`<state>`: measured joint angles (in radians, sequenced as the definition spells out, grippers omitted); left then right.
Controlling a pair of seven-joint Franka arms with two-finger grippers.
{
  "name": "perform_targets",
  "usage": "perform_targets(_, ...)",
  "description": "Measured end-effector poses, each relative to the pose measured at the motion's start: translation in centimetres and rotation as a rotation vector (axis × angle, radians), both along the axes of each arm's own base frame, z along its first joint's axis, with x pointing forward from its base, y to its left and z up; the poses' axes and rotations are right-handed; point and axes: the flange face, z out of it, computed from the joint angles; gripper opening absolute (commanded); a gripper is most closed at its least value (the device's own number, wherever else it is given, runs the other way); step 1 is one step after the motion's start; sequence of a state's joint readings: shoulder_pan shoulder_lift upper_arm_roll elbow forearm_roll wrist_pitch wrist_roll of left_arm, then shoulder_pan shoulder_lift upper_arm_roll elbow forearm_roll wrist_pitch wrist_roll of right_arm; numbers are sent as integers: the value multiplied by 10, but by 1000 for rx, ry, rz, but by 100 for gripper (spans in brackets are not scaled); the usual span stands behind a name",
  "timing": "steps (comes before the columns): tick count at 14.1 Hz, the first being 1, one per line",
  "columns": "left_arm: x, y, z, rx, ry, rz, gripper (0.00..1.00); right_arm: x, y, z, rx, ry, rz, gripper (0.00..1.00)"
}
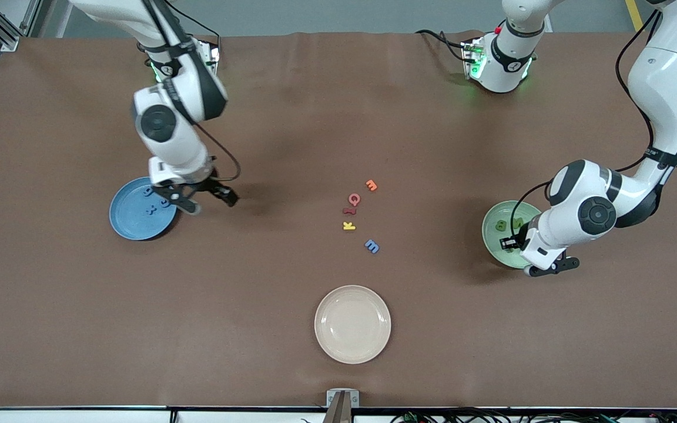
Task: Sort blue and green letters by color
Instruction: 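Release the b on the green plate while the right reaches blue E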
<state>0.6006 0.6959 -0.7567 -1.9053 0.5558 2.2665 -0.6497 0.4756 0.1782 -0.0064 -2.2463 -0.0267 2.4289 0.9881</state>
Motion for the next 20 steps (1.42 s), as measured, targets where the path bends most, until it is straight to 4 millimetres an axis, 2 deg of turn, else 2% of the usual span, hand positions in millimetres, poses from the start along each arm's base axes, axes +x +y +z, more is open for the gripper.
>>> perform_targets(2,1,0,1,0,-2,1,71,3,57,-2,1,-1,-9,100)
perform_targets(5,3,1,3,0,-8,4,72,21,132,-2,-5,2,-172,100)
perform_targets(7,6,2,6,-1,-15,6,86,36,178,-7,-10,3,-329,97)
perform_targets(9,8,2,8,-1,-20,8,91,49,211,-20,6,-13,-520,97)
perform_targets(10,8,2,9,-1,-23,8,100,53,218,-27,8,-16,-584,99)
perform_targets(12,10,2,11,-1,-25,9,100,59,220,-36,7,-19,-656,100)
perform_targets(14,10,3,11,1,-24,10,100,60,221,-34,4,-19,-616,100)
perform_targets(18,12,14,14,8,-16,22,100,56,231,-27,7,-23,-305,100)
perform_targets(20,13,15,19,-9,-2,-9,100,56,239,-19,13,-34,-35,100)
